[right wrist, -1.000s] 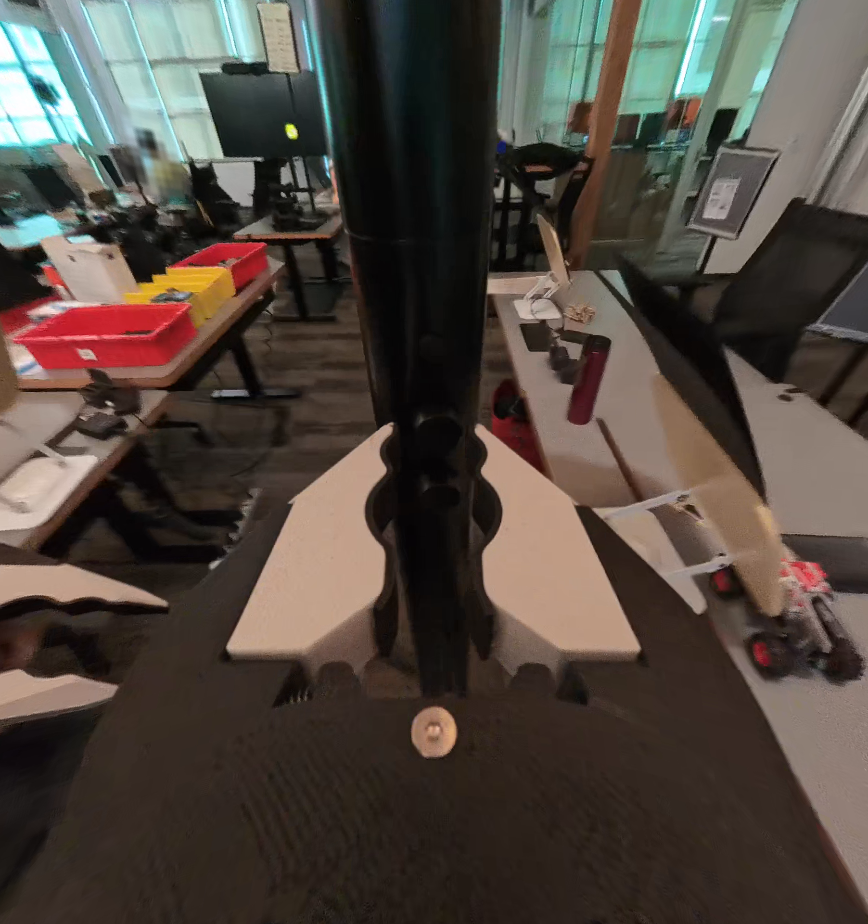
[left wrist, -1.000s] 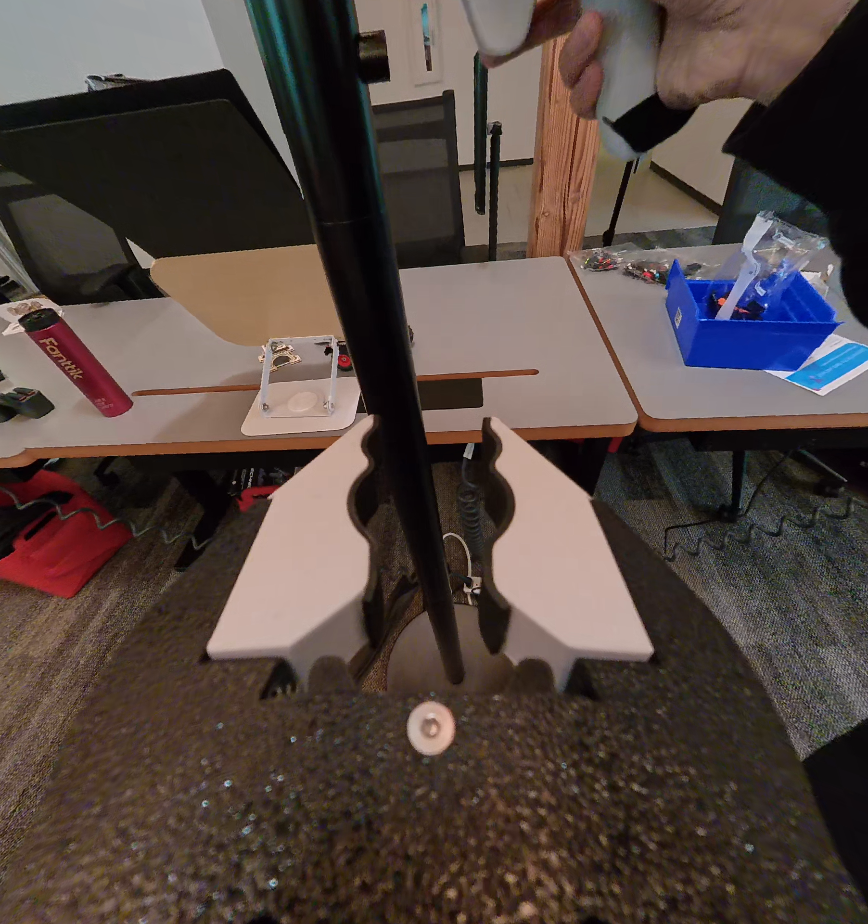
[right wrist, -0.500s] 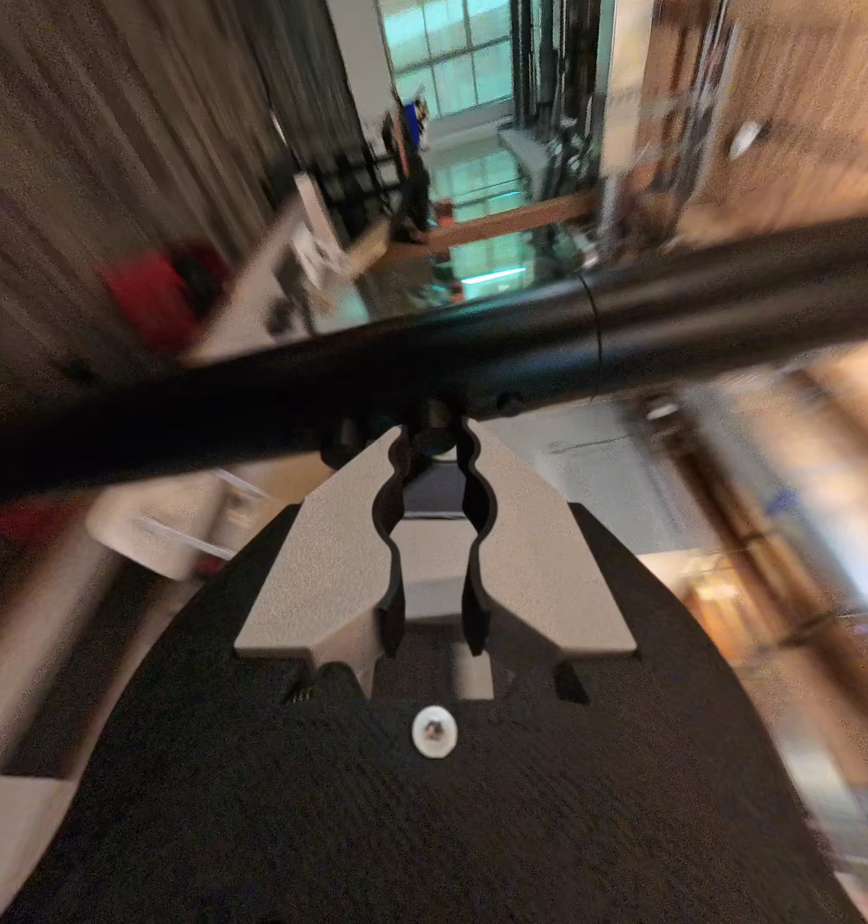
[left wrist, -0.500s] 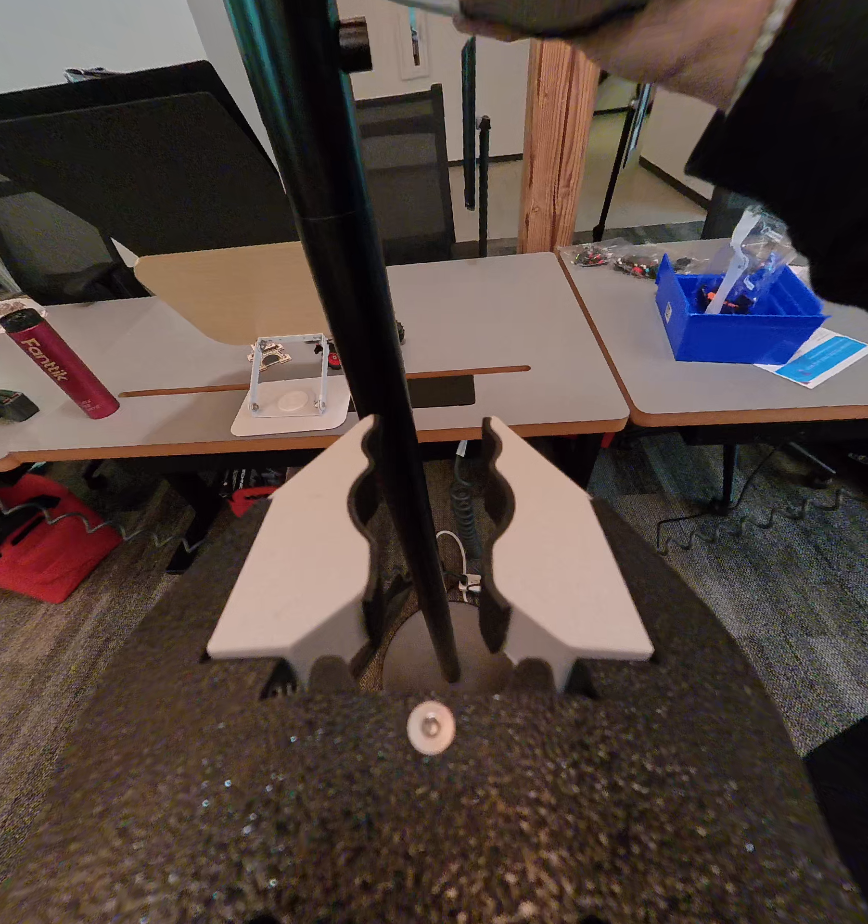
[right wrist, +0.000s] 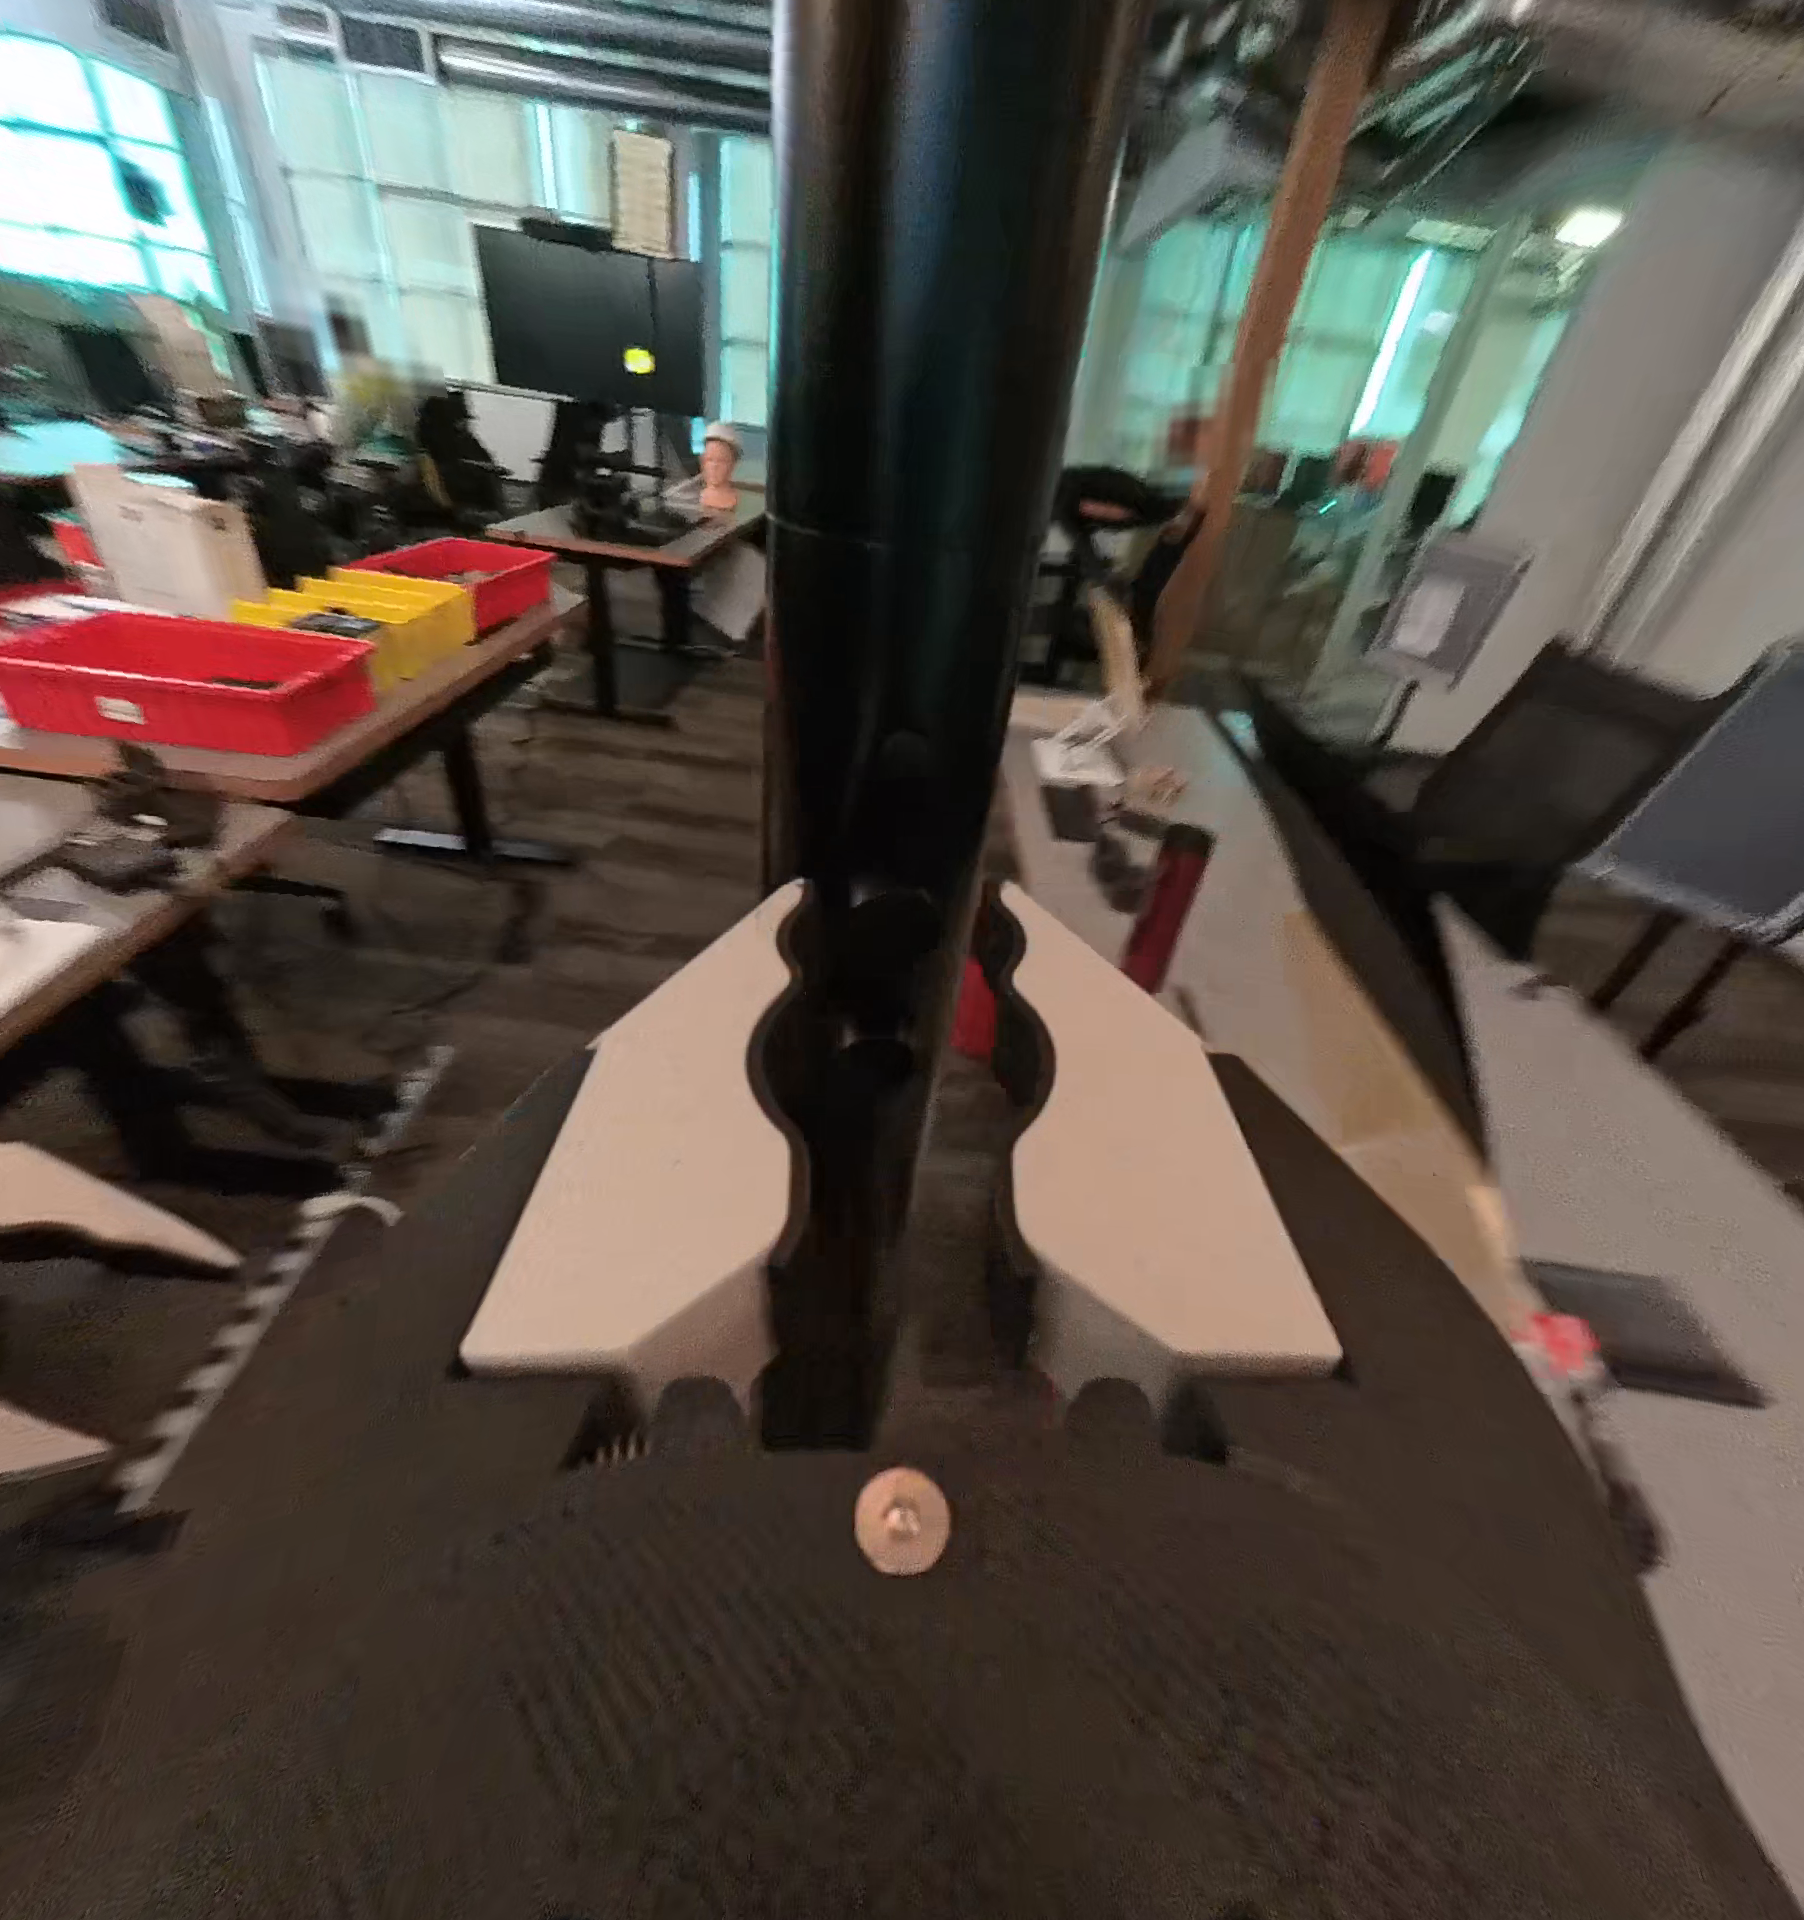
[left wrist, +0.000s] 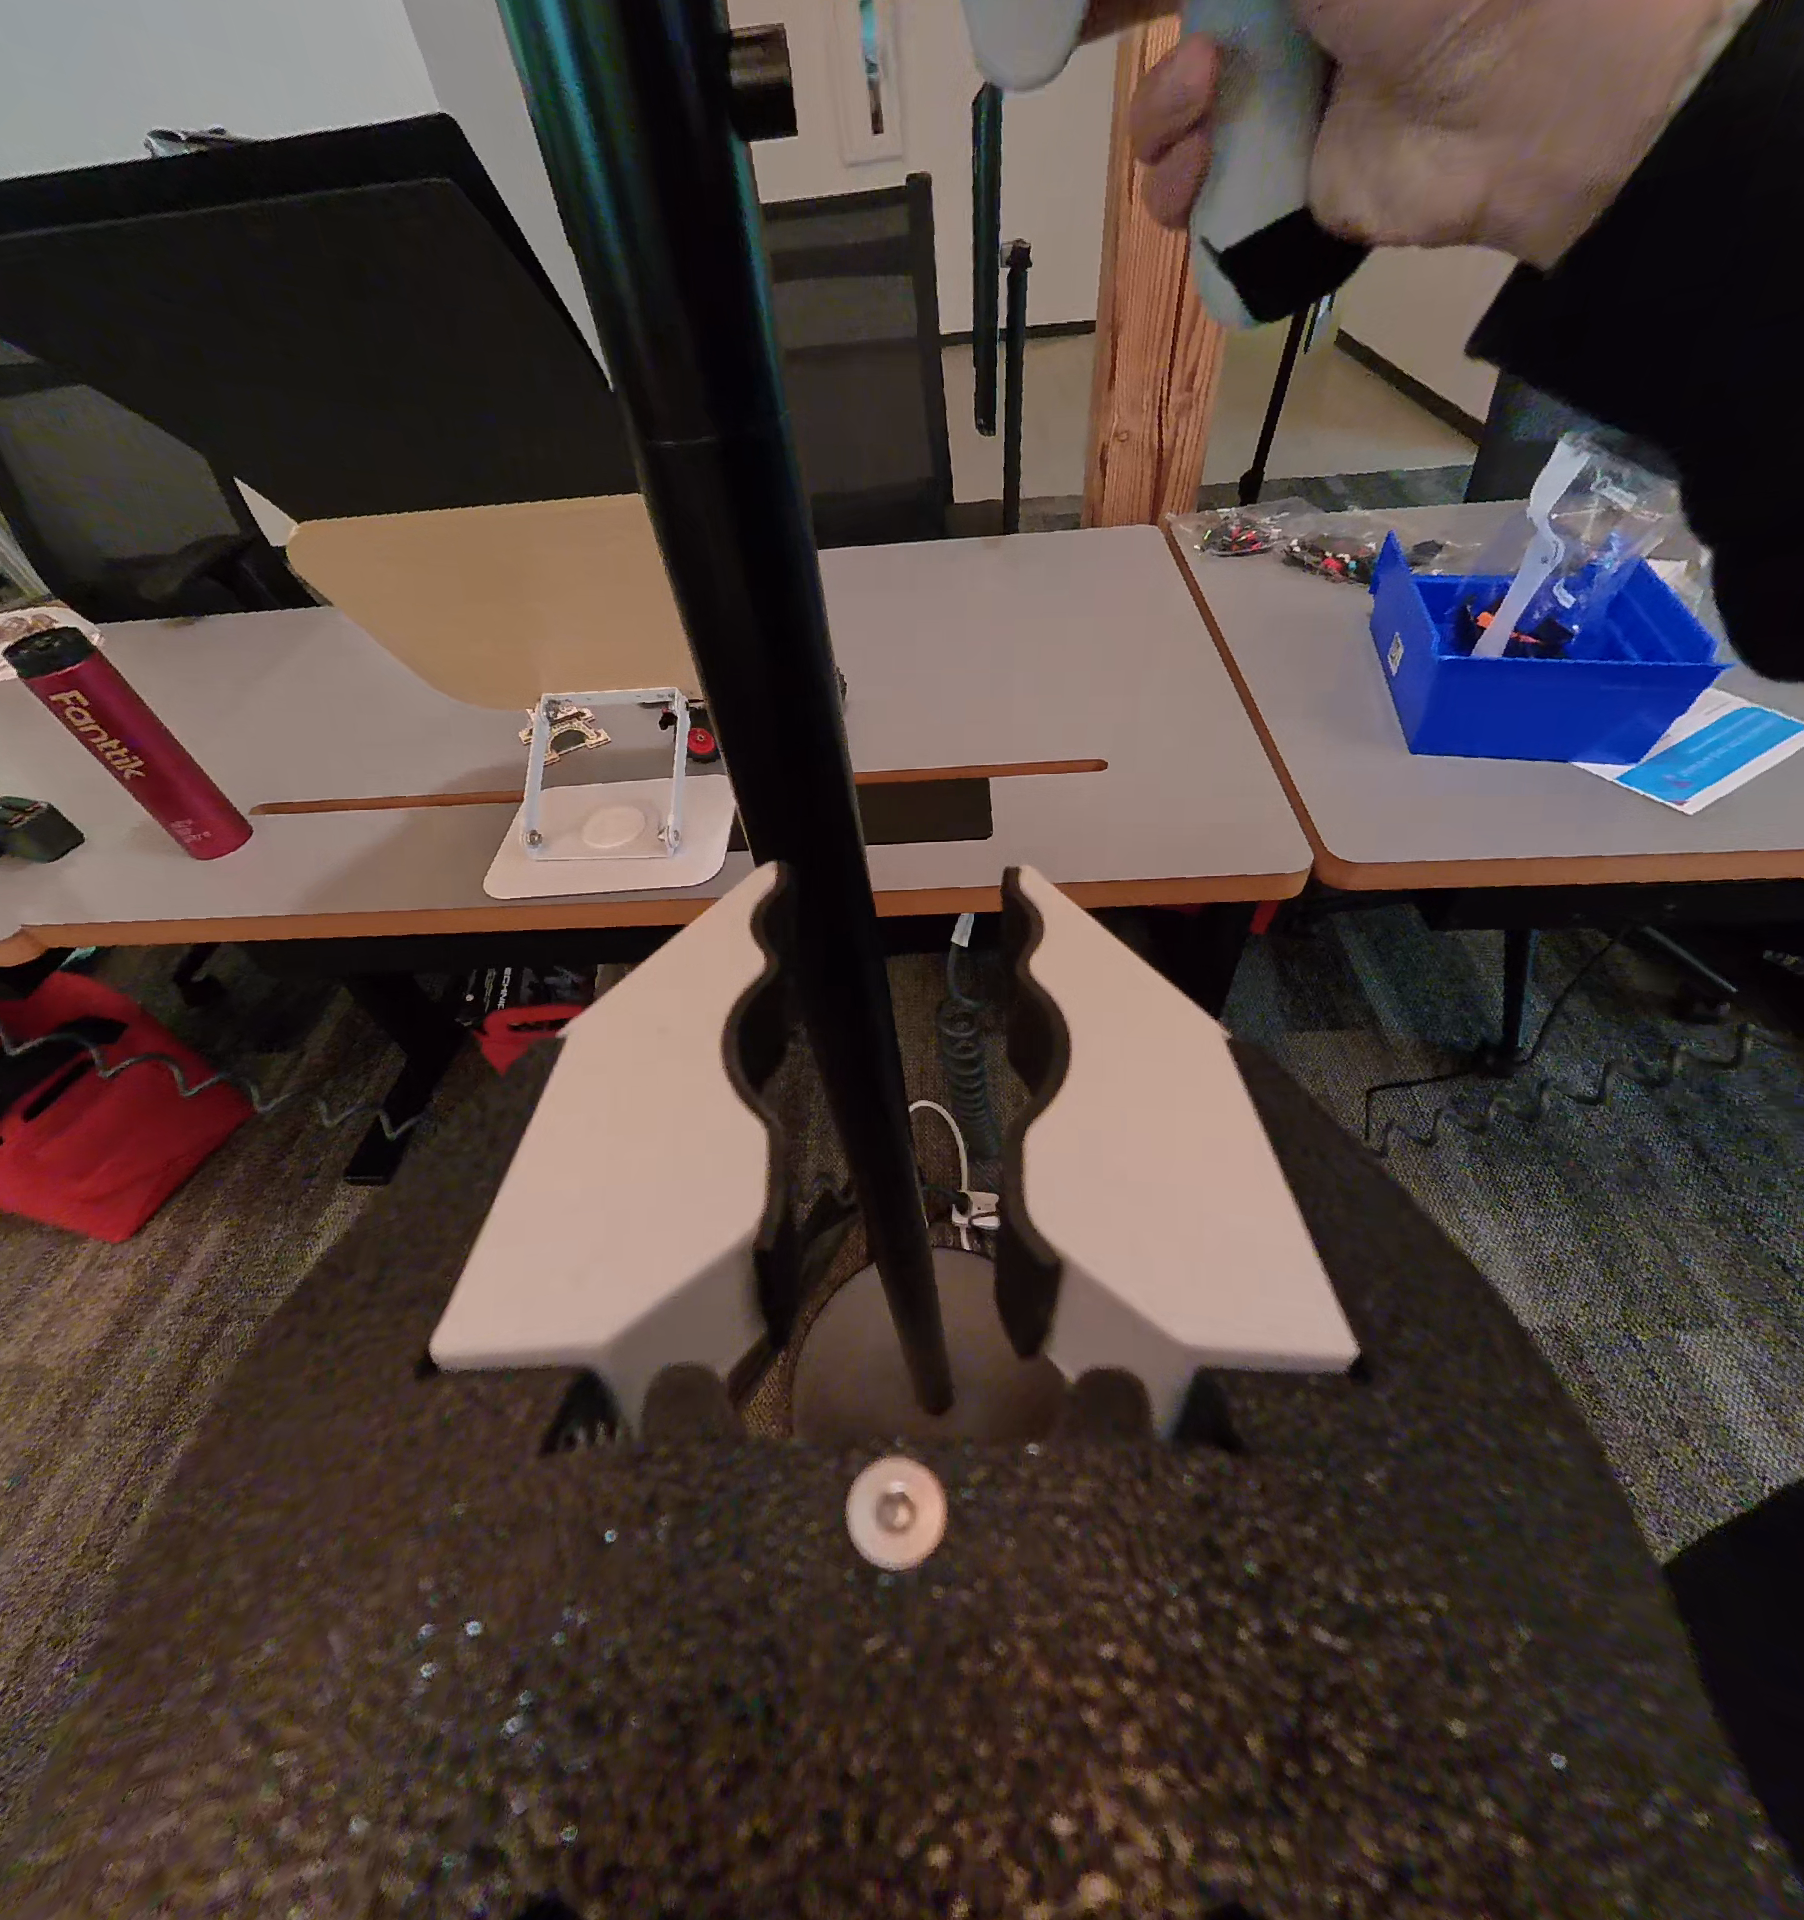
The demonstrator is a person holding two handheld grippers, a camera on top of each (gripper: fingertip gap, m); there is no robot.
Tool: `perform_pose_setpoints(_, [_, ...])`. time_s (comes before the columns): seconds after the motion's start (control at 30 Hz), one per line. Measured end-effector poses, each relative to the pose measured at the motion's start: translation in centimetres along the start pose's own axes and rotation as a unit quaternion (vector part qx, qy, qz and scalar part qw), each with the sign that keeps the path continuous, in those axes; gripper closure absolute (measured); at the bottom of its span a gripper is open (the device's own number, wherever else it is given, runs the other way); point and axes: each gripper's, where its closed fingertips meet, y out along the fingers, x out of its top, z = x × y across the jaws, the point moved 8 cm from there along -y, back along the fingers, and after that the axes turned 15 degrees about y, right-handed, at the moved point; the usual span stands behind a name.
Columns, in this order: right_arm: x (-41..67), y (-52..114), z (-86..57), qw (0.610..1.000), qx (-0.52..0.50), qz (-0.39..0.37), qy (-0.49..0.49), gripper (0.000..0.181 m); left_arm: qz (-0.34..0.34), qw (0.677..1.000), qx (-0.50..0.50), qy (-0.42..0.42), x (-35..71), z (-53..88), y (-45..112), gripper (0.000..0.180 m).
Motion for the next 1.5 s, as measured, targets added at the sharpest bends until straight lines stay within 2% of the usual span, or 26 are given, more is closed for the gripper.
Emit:
perform_pose_setpoints(0.03, [-0.2, 0.1, 0.2, 1.000, 0.014, 0.009, 0.022, 0.153, -0.001, 1.000, -0.001, 0.001, 0.1, -0.1, 0.0, 0.142])
perform_pose_setpoints(0.1, [-0.1, 0.3, 0.1, 0.999, 0.010, 0.008, 0.034, 0.164, -0.001, 1.000, -0.003, 0.002, 0.1, -0.2, 0.1, 0.142])
perform_pose_setpoints(0.3, [0.0, 0.3, 0.0, 0.999, 0.019, 0.026, 0.043, 0.163, -0.008, 1.000, -0.007, 0.005, 0.4, -0.5, 0.1, 0.142])
perform_pose_setpoints(0.4, [0.0, 0.3, 0.6, 0.996, -0.008, 0.023, -0.087, 0.164, -0.012, 1.000, -0.012, 0.001, 0.5, -0.6, 0.4, 0.142])
perform_pose_setpoints(0.47, [0.0, 0.3, 1.1, 0.980, -0.034, 0.027, -0.195, 0.164, -0.012, 1.000, -0.017, 0.003, 0.4, -0.6, 0.5, 0.142])
perform_pose_setpoints(0.53, [-0.2, 0.3, 1.7, 0.941, -0.063, 0.026, -0.332, 0.164, -0.014, 1.000, -0.021, 0.005, 0.6, -0.6, 0.7, 0.143])
perform_pose_setpoints(0.6, [-0.8, 0.4, 2.2, 0.863, -0.103, 0.024, -0.494, 0.165, -0.019, 1.000, -0.023, 0.004, 0.7, -0.6, 0.9, 0.142])
perform_pose_setpoints(0.67, [-1.3, 0.5, 2.6, 0.783, -0.136, 0.035, -0.606, 0.165, -0.021, 0.999, -0.028, 0.002, 0.7, -0.6, 1.1, 0.143])
perform_pose_setpoints(0.7, [-1.4, 0.5, 2.7, 0.767, -0.141, 0.037, -0.625, 0.165, -0.021, 0.999, -0.032, 0.002, 0.8, -0.7, 1.3, 0.143])
perform_pose_setpoints(0.77, [-1.4, 0.5, 2.5, 0.765, -0.138, 0.036, -0.628, 0.164, -0.024, 0.999, -0.037, 0.005, 0.9, -0.8, 1.6, 0.143])
perform_pose_setpoints(0.83, [-1.2, 0.4, 2.5, 0.789, -0.135, 0.033, -0.598, 0.165, -0.027, 0.999, -0.039, 0.005, 1.1, -0.8, 1.6, 0.143])
perform_pose_setpoints(0.9, [-0.9, 0.1, 2.4, 0.843, -0.126, 0.024, -0.523, 0.164, -0.030, 0.999, -0.041, 0.005, 1.2, -0.7, 1.5, 0.143])
perform_pose_setpoints(1.0, [0.4, -1.1, 2.1, 0.946, -0.089, -0.036, -0.309, 0.145, -0.029, 0.999, -0.035, 0.011, 1.2, -0.3, 0.9, 0.143])
perform_pose_setpoints(1.07, [0.8, -1.5, 1.0, 0.988, -0.061, -0.044, -0.137, 0.140, -0.030, 0.999, -0.029, 0.005, 0.9, 0.1, 0.4, 0.143])
perform_pose_setpoints(1.17, [0.2, -1.2, -0.1, 0.999, -0.006, -0.011, 0.040, 0.141, -0.028, 0.999, -0.025, -0.002, 0.4, 0.3, -0.2, 0.142])
perform_pose_setpoints(1.23, [-0.1, -1.0, -0.3, 0.995, 0.020, -0.016, 0.100, 0.152, -0.026, 0.999, -0.024, -0.002, 0.2, 0.3, -0.5, 0.142])
perform_pose_setpoints(1.3, [-0.4, -0.6, -0.5, 0.991, 0.023, -0.008, 0.130, 0.161, -0.025, 0.999, -0.023, -0.004, 0.0, 0.3, -0.7, 0.142])
perform_pose_setpoints(1.4, [-1.1, 0.3, -0.5, 0.987, 0.025, 0.026, 0.157, 0.159, -0.023, 0.999, -0.023, -0.005, -0.2, 0.4, -0.9, 0.143])
perform_pose_setpoints(1.5, [-0.9, 0.1, -0.5, 0.987, 0.024, 0.020, 0.159, 0.164, -0.022, 1.000, -0.019, -0.005, -0.4, 0.7, -1.3, 0.142])
